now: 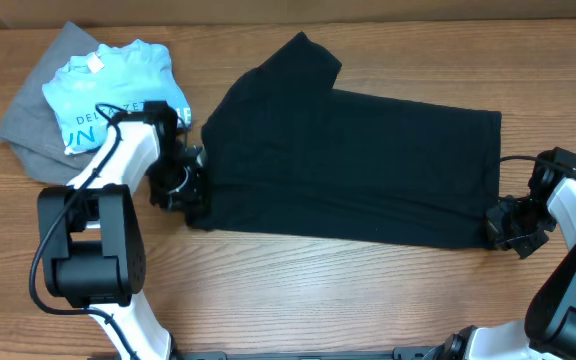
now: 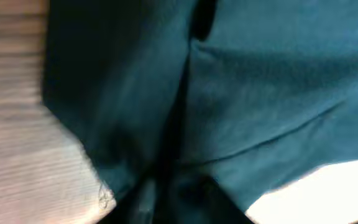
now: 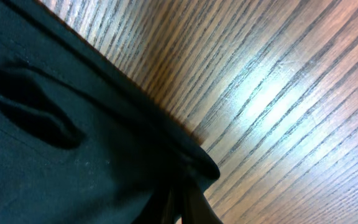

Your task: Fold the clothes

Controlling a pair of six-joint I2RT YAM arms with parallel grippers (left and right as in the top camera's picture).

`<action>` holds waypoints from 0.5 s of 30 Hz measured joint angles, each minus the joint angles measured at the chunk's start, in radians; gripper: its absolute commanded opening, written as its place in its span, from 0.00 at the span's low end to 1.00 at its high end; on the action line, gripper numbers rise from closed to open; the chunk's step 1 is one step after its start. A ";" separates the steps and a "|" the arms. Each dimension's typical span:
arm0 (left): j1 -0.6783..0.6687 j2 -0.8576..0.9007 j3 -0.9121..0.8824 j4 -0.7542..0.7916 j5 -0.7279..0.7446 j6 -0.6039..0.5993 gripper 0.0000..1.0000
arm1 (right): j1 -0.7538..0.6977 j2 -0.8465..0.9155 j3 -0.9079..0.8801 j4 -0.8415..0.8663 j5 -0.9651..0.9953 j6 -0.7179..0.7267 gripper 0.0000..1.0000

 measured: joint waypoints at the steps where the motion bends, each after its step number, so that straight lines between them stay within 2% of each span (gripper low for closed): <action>1: 0.000 0.000 -0.016 0.016 0.005 0.006 0.04 | 0.000 0.000 0.000 0.001 0.000 0.000 0.05; 5: 0.000 0.001 -0.061 0.081 -0.003 0.010 0.04 | 0.000 0.000 0.000 0.000 0.000 0.000 0.05; 11: 0.007 0.001 -0.033 0.105 -0.060 -0.005 0.05 | 0.000 0.000 0.000 -0.007 0.010 0.000 0.05; 13: 0.014 0.001 0.007 0.105 -0.068 -0.006 0.09 | 0.000 0.000 0.000 -0.008 0.012 0.000 0.05; 15: 0.019 0.001 0.048 0.102 -0.071 -0.010 0.22 | 0.000 0.000 0.000 -0.011 0.012 0.000 0.06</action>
